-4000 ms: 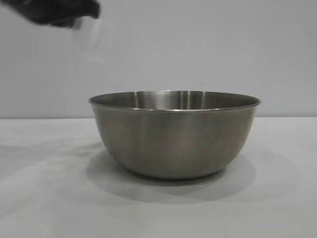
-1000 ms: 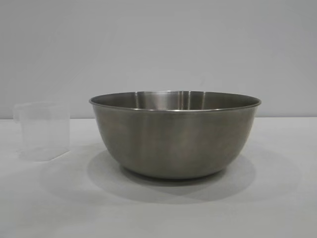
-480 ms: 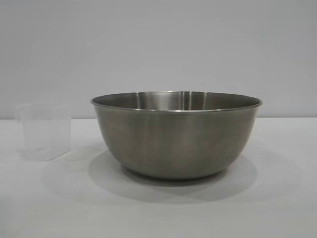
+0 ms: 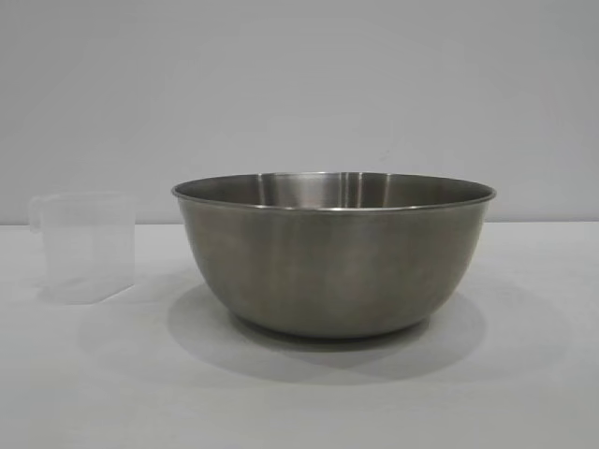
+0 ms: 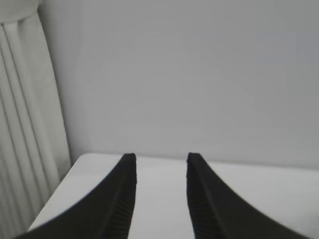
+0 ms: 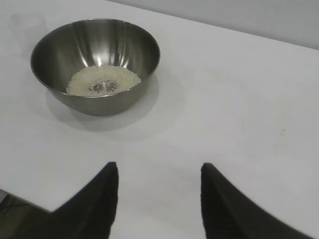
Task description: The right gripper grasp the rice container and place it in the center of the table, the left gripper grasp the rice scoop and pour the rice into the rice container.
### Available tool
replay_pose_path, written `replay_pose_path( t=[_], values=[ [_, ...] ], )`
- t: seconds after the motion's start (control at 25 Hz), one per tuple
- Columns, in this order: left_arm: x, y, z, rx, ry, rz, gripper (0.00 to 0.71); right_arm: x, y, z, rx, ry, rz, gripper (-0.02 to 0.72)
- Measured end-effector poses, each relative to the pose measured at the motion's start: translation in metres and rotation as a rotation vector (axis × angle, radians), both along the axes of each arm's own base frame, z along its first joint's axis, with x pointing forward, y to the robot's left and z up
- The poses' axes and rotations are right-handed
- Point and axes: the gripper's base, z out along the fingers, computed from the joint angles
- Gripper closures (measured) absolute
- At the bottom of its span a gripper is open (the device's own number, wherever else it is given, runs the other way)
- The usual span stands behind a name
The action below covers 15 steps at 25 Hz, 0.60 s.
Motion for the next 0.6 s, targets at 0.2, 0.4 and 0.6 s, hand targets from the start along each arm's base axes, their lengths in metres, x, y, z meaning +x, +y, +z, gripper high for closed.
replay_pose_path(
  t=[0.2,0.4,0.6],
  values=[
    [-0.012,-0.013,0.001,0.119,0.167,-0.163,0.483,0.000,0.000,0.000,0.001,0.000,0.001,0.348],
    [-0.028,-0.016,-0.001,0.090,0.332,-0.211,0.483,0.000,0.000,0.000,0.003,0.001,0.002,0.348],
    [-0.037,-0.017,-0.008,0.080,0.468,-0.236,0.483,0.000,0.001,0.000,0.009,0.002,0.006,0.348]
  ],
)
